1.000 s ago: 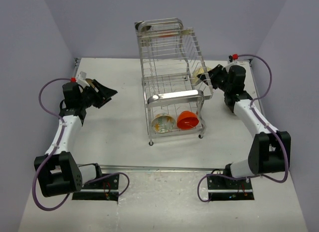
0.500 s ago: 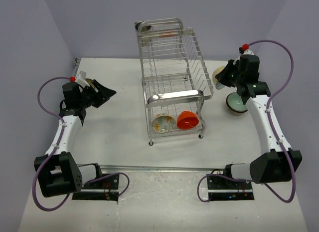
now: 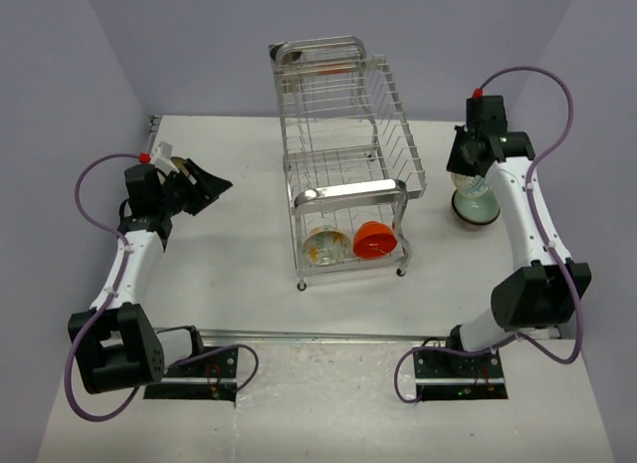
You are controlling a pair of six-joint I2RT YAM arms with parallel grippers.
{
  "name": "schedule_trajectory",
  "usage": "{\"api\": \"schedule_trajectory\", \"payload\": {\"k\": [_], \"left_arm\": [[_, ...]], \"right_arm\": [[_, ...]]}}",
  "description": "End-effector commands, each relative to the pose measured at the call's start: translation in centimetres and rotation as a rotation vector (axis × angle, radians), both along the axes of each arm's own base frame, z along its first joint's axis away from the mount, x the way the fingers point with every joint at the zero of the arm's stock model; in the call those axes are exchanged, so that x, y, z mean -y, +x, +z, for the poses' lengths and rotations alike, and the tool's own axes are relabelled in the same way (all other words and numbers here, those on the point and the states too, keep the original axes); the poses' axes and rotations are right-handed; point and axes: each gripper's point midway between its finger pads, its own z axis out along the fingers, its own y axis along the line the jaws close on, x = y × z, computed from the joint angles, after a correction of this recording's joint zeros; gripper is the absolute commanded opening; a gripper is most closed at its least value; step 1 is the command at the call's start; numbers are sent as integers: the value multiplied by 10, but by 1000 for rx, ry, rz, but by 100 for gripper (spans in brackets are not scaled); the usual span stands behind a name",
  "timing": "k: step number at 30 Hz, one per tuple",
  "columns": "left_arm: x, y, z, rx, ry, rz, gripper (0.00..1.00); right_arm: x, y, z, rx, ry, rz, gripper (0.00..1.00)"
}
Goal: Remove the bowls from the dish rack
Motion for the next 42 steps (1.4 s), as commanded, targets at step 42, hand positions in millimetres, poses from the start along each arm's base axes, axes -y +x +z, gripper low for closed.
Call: {"api": "schedule_trajectory", "payload": {"k": [42], "left_arm": [[13,-2,8,75,10,-44,66]], "right_arm": [[56,12,-114,-438,-338,-105,0]]}}
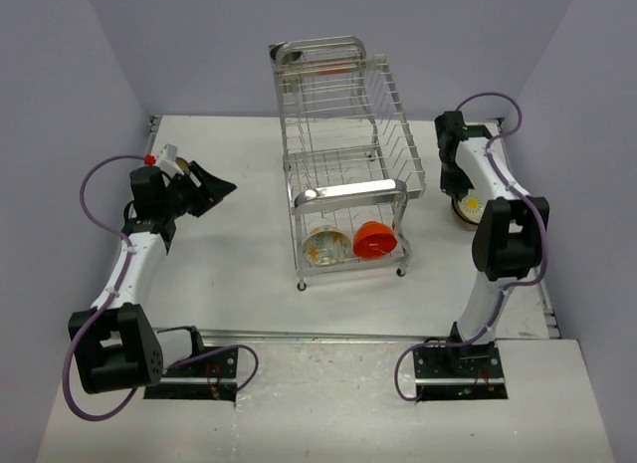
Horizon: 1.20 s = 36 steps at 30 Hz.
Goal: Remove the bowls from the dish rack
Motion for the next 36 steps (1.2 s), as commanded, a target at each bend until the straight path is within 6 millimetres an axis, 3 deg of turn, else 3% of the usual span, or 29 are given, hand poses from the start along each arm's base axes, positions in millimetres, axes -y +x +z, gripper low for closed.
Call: {"api": "schedule_trajectory", "payload": {"k": [1,18,30,36], "left_arm": [[4,0,14,70,6,-25,66],[5,5,16,96,4,-33,66],[5,5,11,85,3,-35,66],[4,5,9,80,5,-28,66]], "right_arm": [[8,15,10,42,-38,-5,0],[22,22,-8,-40,-93,-31,0],[26,21,-4,-36,-103,-49,0],[20,22,-2,-22,-69,-46,17]]}}
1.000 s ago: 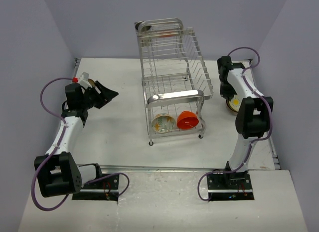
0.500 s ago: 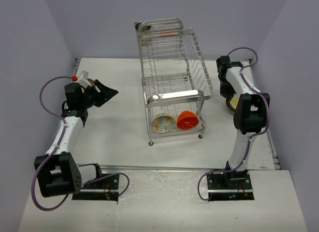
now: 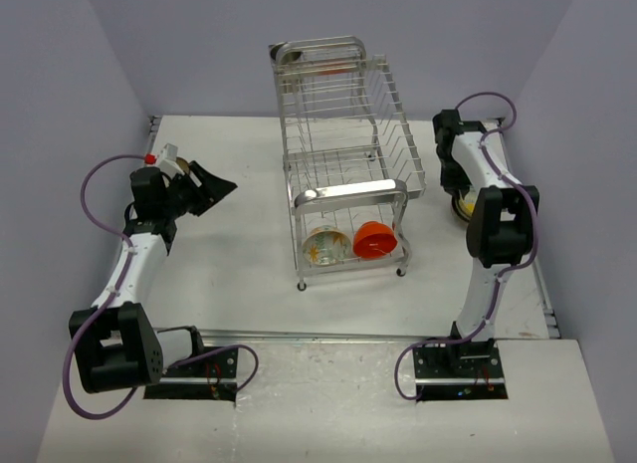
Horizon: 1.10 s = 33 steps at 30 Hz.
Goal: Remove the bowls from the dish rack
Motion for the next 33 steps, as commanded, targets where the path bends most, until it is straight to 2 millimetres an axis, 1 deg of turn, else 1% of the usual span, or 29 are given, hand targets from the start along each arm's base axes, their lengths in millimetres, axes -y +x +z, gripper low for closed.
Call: {"api": "schedule_trajectory", "payload": {"k": [1,2,3,5,8,9,11,12,14,15,16,17,18,19,20,21,22,23,24,25,26,27,28,29,30,32,33], "left_arm": [[2,3,7,48,8,-15,66],[2,3,7,47,9,-14,66],[2,2,6,45,12,-14,66],[1,2,6,42,16,-9,66],[-1,1,7,44,22,2,66],[-1,1,8,47,23,3,66],[-2,0,6,45,31,10,66],[-2,0,6,45,35,12,66],[-1,0,5,44,37,11,66],[0,0,5,42,37,6,66],[2,-5,0,12,35,4,66],[4,-6,-3,1,42,0,66],[7,-7,-4,-2,48,-7,66],[8,-7,-5,-4,57,-2,66],[12,-9,-6,-9,66,-11,66],[13,-9,-6,-13,75,-10,66],[11,-8,-7,-17,90,3,66],[14,-9,-5,-20,101,-10,65],[13,-9,-4,-20,108,-2,65],[13,-9,-2,-18,112,-1,64],[13,-11,-2,-25,115,-4,62],[12,-11,-1,-26,121,0,59],[11,-11,2,-22,125,2,58],[10,-13,1,-27,129,2,58],[10,-14,4,-24,136,8,58],[8,-16,5,-24,148,12,58],[7,-17,4,-27,151,13,58]], "right_arm": [[6,4,20,45,-17,-22,19],[6,4,21,51,-12,-21,22],[5,4,21,51,-9,-19,30],[2,4,22,58,3,-19,32],[-2,4,29,86,4,-22,34],[-4,3,38,111,6,-17,34],[-8,2,49,141,10,-13,34],[-12,1,63,181,26,-7,34],[-20,0,73,223,69,7,34],[-30,-2,75,238,124,21,34],[-37,-6,89,283,166,37,34],[-45,-2,96,331,212,53,34],[-53,-3,100,361,255,70,34],[-66,-12,106,386,332,95,32],[-75,-8,112,434,374,116,18],[-82,-15,104,426,405,122,3],[-87,-19,106,438,427,135,0],[-92,-21,118,489,443,153,0],[-95,-27,109,476,463,155,0],[-100,-31,108,481,491,165,0],[-102,-32,120,542,506,180,0],[-104,-40,110,532,519,170,0],[-104,-44,109,545,530,172,0],[-107,-46,119,594,547,188,0],[-107,-52,109,580,551,181,0],[-112,-58,110,592,581,195,0],[-112,-62,102,577,582,191,0]]}}
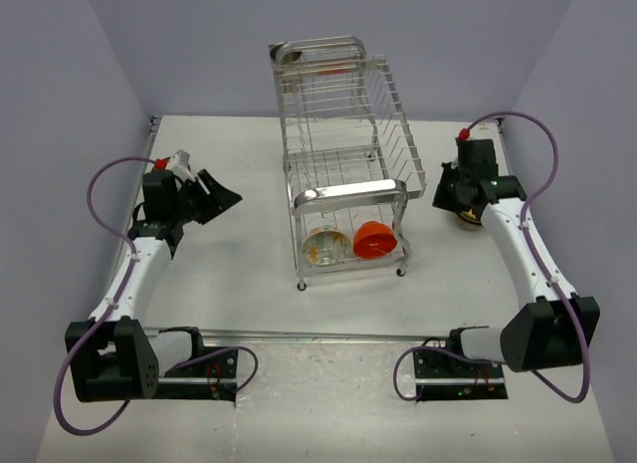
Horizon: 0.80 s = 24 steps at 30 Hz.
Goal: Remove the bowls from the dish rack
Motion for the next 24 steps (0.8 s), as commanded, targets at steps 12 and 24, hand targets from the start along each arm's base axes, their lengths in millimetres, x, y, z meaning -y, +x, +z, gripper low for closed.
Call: {"api": "schedule_trajectory", "payload": {"k": [12,24], "left_arm": [[-4,2,12,34,65,-3,59],[3,7,9,33,55,-23,60]], "right_arm": [[-10,-32,-8,82,67,26,0],[-36,-72,-38,29,110,75,0]]}}
